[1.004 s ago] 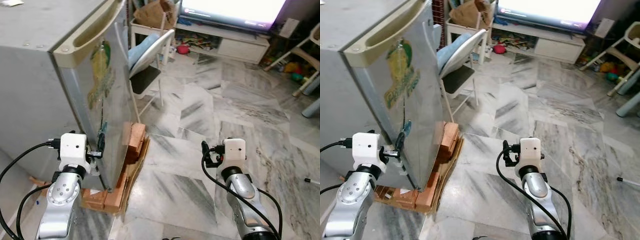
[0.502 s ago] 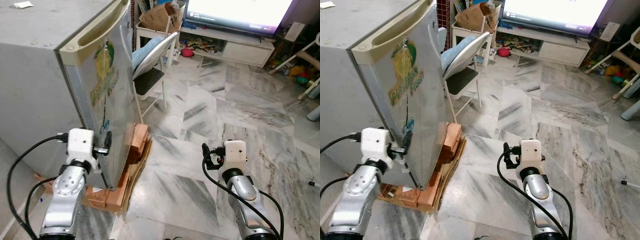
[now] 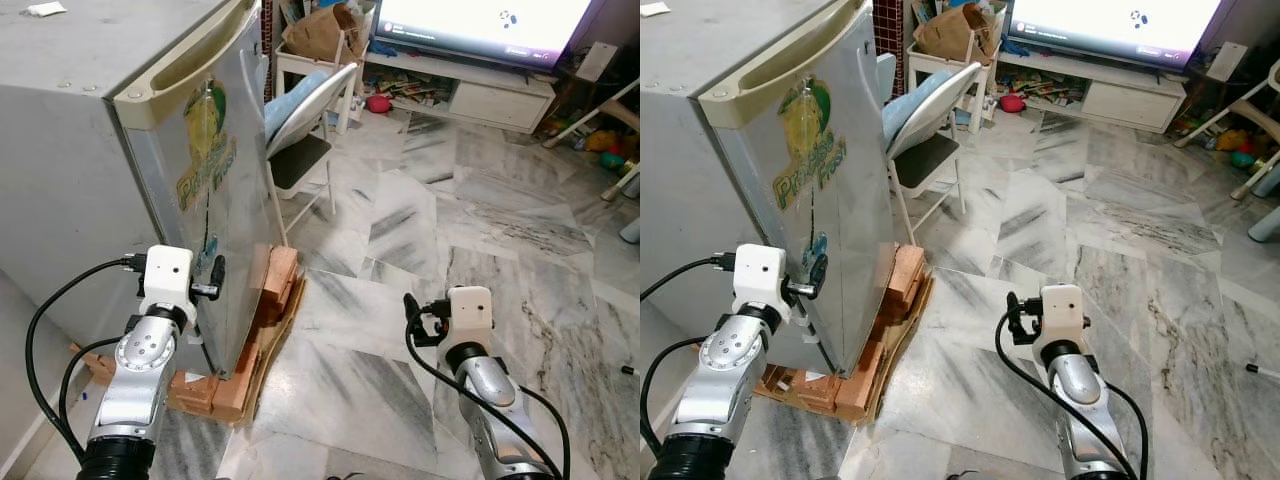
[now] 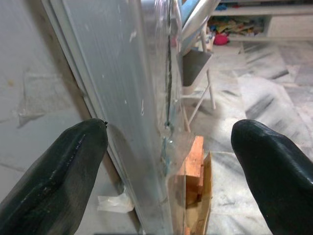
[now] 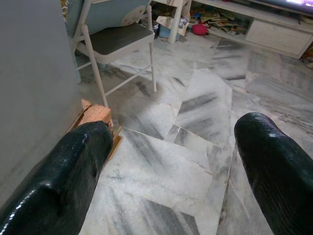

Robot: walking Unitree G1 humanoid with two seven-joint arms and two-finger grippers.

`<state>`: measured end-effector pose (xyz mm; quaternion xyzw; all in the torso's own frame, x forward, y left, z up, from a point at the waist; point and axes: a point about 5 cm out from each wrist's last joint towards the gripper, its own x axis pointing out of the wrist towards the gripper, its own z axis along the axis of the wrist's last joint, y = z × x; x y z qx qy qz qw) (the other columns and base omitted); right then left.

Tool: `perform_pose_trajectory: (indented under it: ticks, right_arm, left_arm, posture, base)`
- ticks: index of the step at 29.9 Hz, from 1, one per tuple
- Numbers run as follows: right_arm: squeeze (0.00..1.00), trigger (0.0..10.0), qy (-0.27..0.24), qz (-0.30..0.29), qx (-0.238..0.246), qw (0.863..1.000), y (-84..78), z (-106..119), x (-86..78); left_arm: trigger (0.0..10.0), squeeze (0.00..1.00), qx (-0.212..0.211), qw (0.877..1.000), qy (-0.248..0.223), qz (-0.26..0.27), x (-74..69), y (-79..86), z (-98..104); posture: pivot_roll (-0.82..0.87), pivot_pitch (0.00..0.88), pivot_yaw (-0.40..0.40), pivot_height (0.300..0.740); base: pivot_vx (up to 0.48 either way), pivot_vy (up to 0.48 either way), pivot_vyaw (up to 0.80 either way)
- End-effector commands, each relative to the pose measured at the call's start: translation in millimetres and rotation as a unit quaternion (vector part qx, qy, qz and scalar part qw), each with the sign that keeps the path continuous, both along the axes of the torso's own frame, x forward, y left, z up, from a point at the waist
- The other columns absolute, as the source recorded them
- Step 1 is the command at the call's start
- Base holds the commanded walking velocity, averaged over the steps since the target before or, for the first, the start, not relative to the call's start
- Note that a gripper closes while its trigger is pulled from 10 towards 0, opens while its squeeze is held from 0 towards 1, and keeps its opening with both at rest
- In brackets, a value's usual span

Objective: Restocking fridge

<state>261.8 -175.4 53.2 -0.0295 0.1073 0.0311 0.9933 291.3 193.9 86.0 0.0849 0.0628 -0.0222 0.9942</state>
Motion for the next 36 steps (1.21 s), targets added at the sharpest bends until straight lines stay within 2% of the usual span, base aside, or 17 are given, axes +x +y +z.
perform_pose_trajectory:
  ticks: [1,10,14,15,17,18,19,20,21,24,27,28,30,36]
  right_arm:
    - [0.0,10.0,-0.004,-0.001,-0.005,1.0,-2.8,3.5,-0.1]
    - [0.0,10.0,0.01,0.002,-0.006,1.0,-5.5,0.1,-6.4]
    - [0.0,10.0,0.032,0.001,-0.018,0.999,-10.5,-6.6,-16.8]
    - [0.0,10.0,0.048,-0.005,-0.041,0.998,-17.2,-10.7,-21.5]
    - [0.0,10.0,0.069,-0.011,-0.065,0.995,-23.9,-15.9,-25.4]
    - [0.0,10.0,0.088,-0.02,-0.074,0.993,-30.0,-20.6,-29.1]
    - [0.0,10.0,0.114,-0.032,-0.083,0.99,-37.9,-26.6,-34.7]
    - [0.0,10.0,0.127,-0.035,-0.084,0.988,-41.0,-29.9,-37.9]
    - [0.0,10.0,0.143,-0.042,-0.08,0.986,-44.8,-34.5,-42.2]
    - [0.0,10.0,0.161,-0.058,-0.067,0.983,-48.7,-39.7,-47.3]
    - [0.0,10.0,0.155,-0.054,-0.069,0.984,-45.4,-37.9,-45.1]
    - [0.0,10.0,0.153,-0.049,-0.071,0.984,-43.0,-37.2,-43.7]
    - [0.0,10.0,0.153,-0.048,-0.072,0.984,-41.7,-36.8,-43.4]
    - [0.0,10.0,0.149,-0.045,-0.064,0.986,-39.7,-36.6,-43.3]
  left_arm:
    - [10.0,0.0,0.007,1.0,-0.005,0.004,6.1,0.2,2.7]
    - [10.0,0.0,0.001,0.999,-0.014,-0.039,27.3,-21.1,9.2]
    - [10.0,0.0,-0.003,0.997,-0.022,-0.078,38.5,-41.8,16.0]
    - [10.0,0.0,-0.012,0.993,-0.033,-0.11,42.5,-57.5,23.6]
    - [10.0,0.0,-0.013,0.99,-0.039,-0.138,44.0,-71.2,29.1]
    - [10.0,0.0,0.008,0.981,-0.047,-0.191,40.8,-91.5,33.7]
    - [10.0,0.0,0.029,0.957,-0.055,-0.282,30.6,-124.6,38.9]
    - [10.0,0.0,0.028,0.94,-0.057,-0.336,20.9,-143.4,41.1]
    - [10.0,0.0,0.02,0.912,-0.061,-0.406,5.2,-167.9,44.9]
    - [10.0,0.0,0.005,0.883,-0.069,-0.464,-11.2,-193.1,50.3]
    - [10.0,0.0,-0.001,0.892,-0.065,-0.446,-4.2,-192.6,48.6]
    - [10.0,0.0,0.012,0.905,-0.067,-0.419,3.3,-182.9,46.1]
    - [10.0,0.0,0.004,0.919,-0.062,-0.389,9.4,-169.9,45.2]
    - [10.0,0.0,0.018,0.945,-0.041,-0.325,10.4,-129.6,32.8]
  posture:
    - [0.08,0.043,-0.078,0.74]
    - [0.08,0.038,-0.083,0.74]
    - [0.08,0.036,-0.083,0.74]
    - [0.08,0.033,-0.084,0.74]
    - [0.08,0.031,-0.085,0.74]
    - [0.08,0.03,-0.085,0.74]
    - [0.09,0.028,-0.088,0.74]
    - [0.09,0.027,-0.089,0.74]
    - [0.09,0.026,-0.088,0.74]
    - [0.08,0.025,-0.085,0.74]
    - [0.07,0.032,-0.08,0.74]
    - [0.07,0.031,-0.079,0.74]
    - [0.08,0.031,-0.079,0.74]
    - [0.08,0.037,-0.075,0.74]
  base:
    - [0.0,0.0,0.0]
    - [0.0,0.0,0.0]
    - [0.0,0.0,0.0]
    - [0.0,0.0,0.0]
    - [0.0,0.0,0.0]
    - [0.0,0.0,0.0]
    - [0.0,0.0,0.0]
    - [0.0,0.0,0.0]
    - [0.0,0.0,0.0]
    - [0.0,0.0,0.0]
    - [0.0,0.0,0.0]
    - [0.0,0.0,0.0]
    - [0.0,0.0,0.0]
    - [0.0,0.0,0.0]
